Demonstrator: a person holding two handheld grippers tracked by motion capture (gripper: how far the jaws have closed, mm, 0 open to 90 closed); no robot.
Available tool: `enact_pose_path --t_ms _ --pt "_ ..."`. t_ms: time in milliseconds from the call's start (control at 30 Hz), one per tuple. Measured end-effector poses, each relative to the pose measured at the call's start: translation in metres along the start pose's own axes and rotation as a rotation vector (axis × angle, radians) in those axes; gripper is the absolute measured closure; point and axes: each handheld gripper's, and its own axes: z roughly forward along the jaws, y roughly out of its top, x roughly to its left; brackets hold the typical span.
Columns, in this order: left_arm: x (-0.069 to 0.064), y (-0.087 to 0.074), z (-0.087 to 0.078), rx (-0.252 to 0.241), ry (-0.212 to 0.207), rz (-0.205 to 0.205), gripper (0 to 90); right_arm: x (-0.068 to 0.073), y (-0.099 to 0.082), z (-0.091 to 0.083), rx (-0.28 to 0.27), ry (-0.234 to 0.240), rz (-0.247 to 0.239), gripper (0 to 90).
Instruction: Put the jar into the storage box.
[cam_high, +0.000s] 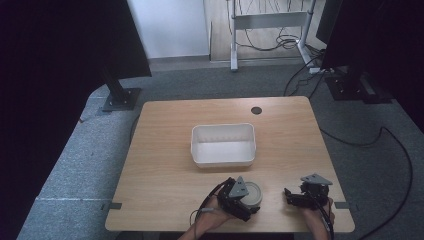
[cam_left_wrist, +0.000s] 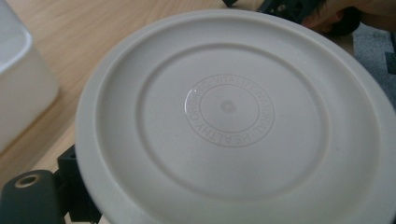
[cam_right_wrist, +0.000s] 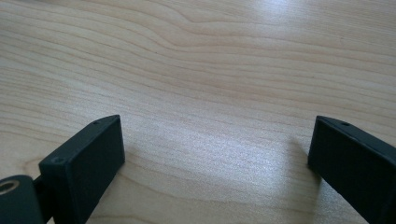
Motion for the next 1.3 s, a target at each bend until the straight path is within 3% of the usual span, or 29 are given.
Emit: enact_pose_path --t_ms 867,1300 --pt "0.04 0.023 -0.022 -0.016 0.087 -0.003 10.2 0.0 0.0 0.0 0.0 -0.001 0.0 3.2" --pt "0.066 0.03 -0.025 -0.019 0.144 -0.033 10.2 0.0 0.0 0.0 0.001 -0.001 0.002 3.2"
